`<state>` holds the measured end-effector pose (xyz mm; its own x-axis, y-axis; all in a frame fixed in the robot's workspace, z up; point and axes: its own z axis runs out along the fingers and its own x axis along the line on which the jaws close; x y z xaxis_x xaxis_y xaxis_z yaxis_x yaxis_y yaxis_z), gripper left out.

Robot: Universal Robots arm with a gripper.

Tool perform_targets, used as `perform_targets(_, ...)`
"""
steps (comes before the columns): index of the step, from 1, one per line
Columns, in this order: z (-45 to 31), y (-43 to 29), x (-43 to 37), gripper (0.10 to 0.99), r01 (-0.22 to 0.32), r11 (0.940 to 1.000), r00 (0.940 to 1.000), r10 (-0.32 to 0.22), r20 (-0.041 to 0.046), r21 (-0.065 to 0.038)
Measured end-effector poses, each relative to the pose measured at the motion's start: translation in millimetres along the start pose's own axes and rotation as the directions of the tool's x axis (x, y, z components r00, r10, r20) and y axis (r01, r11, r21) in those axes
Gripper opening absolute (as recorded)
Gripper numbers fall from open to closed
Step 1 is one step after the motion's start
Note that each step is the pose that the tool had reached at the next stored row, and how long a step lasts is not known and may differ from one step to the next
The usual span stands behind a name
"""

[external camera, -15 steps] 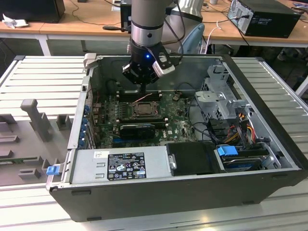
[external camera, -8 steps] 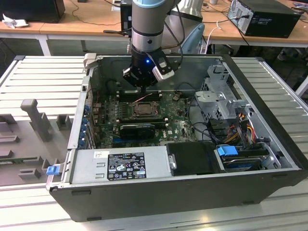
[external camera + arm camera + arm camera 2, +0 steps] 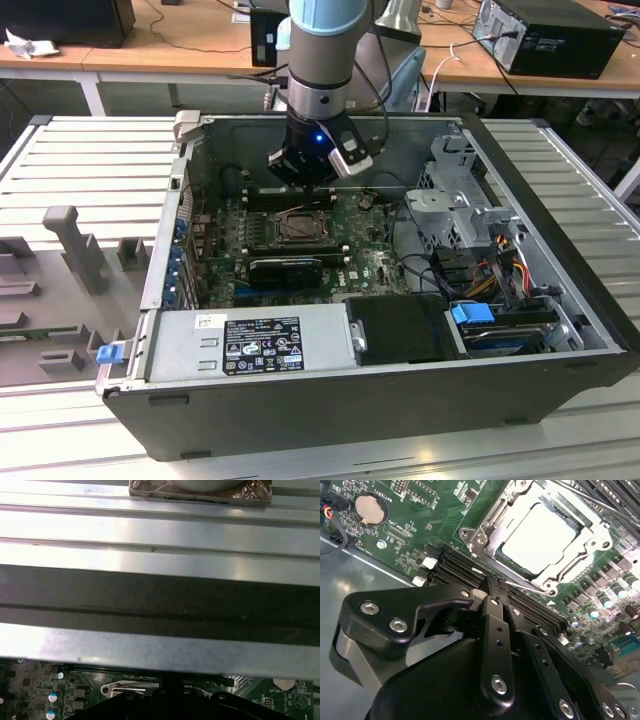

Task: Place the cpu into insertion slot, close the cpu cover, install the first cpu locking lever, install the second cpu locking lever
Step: 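Install the first cpu locking lever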

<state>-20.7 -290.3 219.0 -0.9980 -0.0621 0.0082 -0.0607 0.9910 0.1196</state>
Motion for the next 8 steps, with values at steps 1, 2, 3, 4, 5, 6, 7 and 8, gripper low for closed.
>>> perform_targets(1,1.9,-0.1,-2.0,0.106,0.000,1.0000,1.0000,0.000,0.0001,0.000)
perform_targets(2,2.4,-0.1,-2.3,0.106,0.000,1.0000,1.0000,0.000,0.0001,0.000)
perform_targets(3,2.7,-0.2,-2.4,0.106,0.000,1.0000,1.0000,0.000,0.0000,0.000)
perform_targets(4,3.6,-0.3,-2.8,0.106,0.000,1.0000,1.0000,0.000,0.0001,0.000)
perform_targets(5,4.2,-0.4,-2.9,0.106,0.000,1.0000,1.0000,0.000,0.0000,0.000)
perform_targets(6,5.1,-0.5,-3.2,0.106,0.000,1.0000,1.0000,0.000,0.0001,0.000)
perform_targets(7,5.9,-0.6,-3.4,0.106,0.000,1.0000,1.0000,0.000,0.0001,0.000)
perform_targets(8,7.2,-0.8,-3.6,0.106,0.000,1.0000,1.0000,0.000,0.0001,0.000)
